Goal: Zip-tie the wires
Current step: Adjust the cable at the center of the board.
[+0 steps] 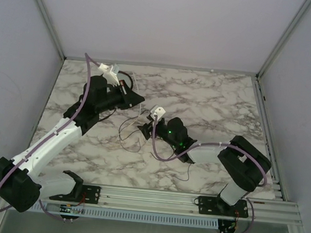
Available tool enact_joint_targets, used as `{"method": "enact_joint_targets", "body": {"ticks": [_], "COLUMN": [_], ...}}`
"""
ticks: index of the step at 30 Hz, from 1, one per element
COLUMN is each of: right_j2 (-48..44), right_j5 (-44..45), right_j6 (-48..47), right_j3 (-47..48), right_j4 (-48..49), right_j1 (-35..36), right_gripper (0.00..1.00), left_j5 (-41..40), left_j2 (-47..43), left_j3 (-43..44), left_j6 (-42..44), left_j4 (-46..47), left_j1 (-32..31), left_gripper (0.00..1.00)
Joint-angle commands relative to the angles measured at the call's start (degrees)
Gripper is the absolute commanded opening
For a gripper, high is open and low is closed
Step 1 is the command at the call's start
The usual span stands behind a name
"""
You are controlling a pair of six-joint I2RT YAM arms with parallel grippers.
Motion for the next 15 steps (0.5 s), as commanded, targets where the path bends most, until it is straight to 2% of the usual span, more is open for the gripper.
{"method": "enact_joint_targets", "body": {"ticks": [1, 5, 9, 13, 15], "right_j2": [2.32, 4.07, 3.68, -1.97, -5.54], "right_j5": [-0.23, -0.85, -1.96, -0.88, -0.48], "right_j6": [-0.45, 0.39, 0.82, 1.02, 1.38], "right_j3": [2.88, 3.17, 3.45, -0.04, -1.55], "right_j4": [6.33, 8.72, 6.62, 2.87, -0.81], "right_j1": [0.43, 0.43, 0.43, 0.42, 0.42], "right_gripper": [0.58, 0.52, 0.28, 0.03, 0.0], "left_j5": [0.51, -0.11, -0.93, -3.91, -5.01], "left_j2": [0.58, 0.52, 0.28, 0.08, 0.32], "left_j3": [1.12, 1.13, 1.21, 1.39, 1.35], "left_j6": [-1.2, -1.57, -1.33, 0.47, 1.03], "left_j4": [2.92, 3.14, 2.97, 0.36, -0.72], "left_j1": [-0.56, -0.57, -0.57, -0.53, -0.44], "left_gripper": [0.0, 0.0, 0.0, 0.0, 0.0]}}
